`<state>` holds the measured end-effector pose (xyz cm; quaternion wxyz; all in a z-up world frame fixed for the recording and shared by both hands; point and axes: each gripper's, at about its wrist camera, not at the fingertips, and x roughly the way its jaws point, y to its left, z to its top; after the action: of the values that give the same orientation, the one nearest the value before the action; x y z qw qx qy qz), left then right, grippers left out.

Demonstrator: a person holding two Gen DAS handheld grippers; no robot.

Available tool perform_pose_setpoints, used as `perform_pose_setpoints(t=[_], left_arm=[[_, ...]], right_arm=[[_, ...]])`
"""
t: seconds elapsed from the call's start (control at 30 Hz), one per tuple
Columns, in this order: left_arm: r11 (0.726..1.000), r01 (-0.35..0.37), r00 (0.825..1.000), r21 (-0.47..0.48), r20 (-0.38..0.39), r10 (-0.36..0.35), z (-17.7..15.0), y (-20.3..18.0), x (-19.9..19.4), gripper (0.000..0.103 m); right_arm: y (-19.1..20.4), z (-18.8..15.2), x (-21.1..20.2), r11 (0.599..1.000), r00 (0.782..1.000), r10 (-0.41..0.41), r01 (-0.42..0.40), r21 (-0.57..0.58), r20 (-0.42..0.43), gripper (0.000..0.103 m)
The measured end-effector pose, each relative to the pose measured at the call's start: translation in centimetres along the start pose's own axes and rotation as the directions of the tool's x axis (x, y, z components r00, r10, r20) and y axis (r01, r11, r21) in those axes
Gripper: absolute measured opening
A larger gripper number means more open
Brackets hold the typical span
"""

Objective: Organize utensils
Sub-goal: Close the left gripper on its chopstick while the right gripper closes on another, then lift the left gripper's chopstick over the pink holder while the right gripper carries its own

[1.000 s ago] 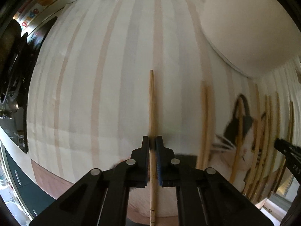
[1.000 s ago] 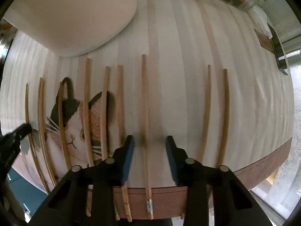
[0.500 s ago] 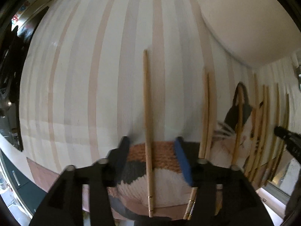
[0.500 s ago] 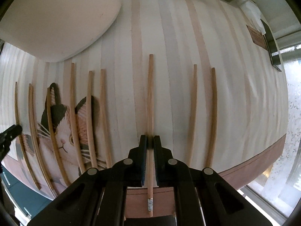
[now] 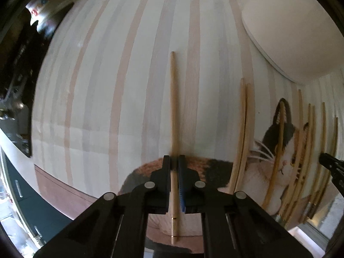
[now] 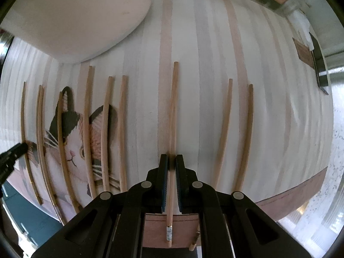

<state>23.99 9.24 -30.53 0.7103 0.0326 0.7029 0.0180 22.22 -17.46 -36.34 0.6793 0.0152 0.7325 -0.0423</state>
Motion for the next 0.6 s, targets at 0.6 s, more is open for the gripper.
perform_pose_setpoints(t=[0.6], left_arm=[[0.994,-0.03,0.968,-0.102,0.244,0.054,-1.3,-0.7,-11.1,0.004]], right_arm=[[-4.1,-2.5,-6.0,0.994,0.982,0.071,-0.085,0.073,0.173,0.007]])
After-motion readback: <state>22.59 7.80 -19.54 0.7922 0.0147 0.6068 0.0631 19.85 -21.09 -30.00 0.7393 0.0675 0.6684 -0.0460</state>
